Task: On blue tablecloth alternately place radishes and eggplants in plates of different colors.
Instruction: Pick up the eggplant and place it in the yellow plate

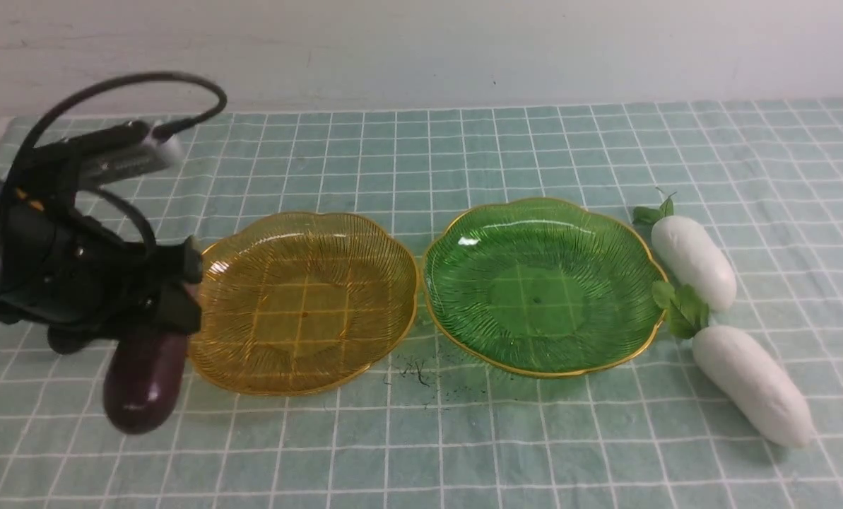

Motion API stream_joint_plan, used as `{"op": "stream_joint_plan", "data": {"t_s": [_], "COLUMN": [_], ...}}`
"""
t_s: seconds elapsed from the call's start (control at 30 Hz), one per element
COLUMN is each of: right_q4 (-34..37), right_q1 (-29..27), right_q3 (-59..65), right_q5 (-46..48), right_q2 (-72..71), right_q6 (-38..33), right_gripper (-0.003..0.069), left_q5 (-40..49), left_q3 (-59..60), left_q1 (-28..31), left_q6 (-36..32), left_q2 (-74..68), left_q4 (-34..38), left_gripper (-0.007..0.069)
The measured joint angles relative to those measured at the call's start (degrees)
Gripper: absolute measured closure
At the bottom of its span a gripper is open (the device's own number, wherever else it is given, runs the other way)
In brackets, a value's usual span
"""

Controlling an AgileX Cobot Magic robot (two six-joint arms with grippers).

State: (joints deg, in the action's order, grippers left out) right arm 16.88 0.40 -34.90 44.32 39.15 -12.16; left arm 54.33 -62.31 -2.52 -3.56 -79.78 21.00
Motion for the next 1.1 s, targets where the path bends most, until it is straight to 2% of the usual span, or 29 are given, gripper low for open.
{"op": "stream_joint_plan", "data": {"t_s": [0.13, 0.27, 0.43, 0.5, 0.67, 0.73, 0.97, 1.1], "right_q4": [0.00, -0.10, -1.09, -1.20, -1.20, -1.20, -1.20, -1.20], "right_q1": [0.00, 0.00, 0.00, 0.00, 0.00, 0.00, 0.00, 0.00], "right_q3": [0.00, 0.00, 0.00, 0.00, 0.00, 0.00, 0.00, 0.00], "right_q5": [-0.79, -1.33, -1.64, -1.64, -1.64, -1.64, -1.64, -1.64], "right_q2": [0.00, 0.00, 0.00, 0.00, 0.00, 0.00, 0.00, 0.00], "right_q6": [-0.06, -0.06, -0.06, -0.06, -0.06, -0.06, -0.06, -0.06], "right_gripper": [0.0674, 0.0674, 0.0674, 0.0674, 0.0674, 0.0674, 0.0674, 0.0674], "left_q5": [1.47, 1.94, 2.35, 1.96, -1.70, -2.62, -3.83, -3.01], "left_q3": [-6.33, -12.69, -18.28, -20.59, -21.30, -21.30, -21.30, -21.87], "left_q1": [-0.81, -4.35, -8.30, -9.71, -10.25, -10.25, -10.25, -10.25], "left_q6": [-7.39, -9.79, -8.68, -5.76, -3.13, -2.58, -0.90, -0.29], "left_q2": [-5.31, -12.21, -19.53, -23.39, -27.46, -28.75, -33.03, -33.13], "left_q4": [8.45, 9.00, 4.64, -0.53, -6.66, -7.89, -9.82, -9.86], "left_gripper": [0.0316, 0.0316, 0.0316, 0.0316, 0.0314, 0.0298, 0.0130, 0.0062]}}
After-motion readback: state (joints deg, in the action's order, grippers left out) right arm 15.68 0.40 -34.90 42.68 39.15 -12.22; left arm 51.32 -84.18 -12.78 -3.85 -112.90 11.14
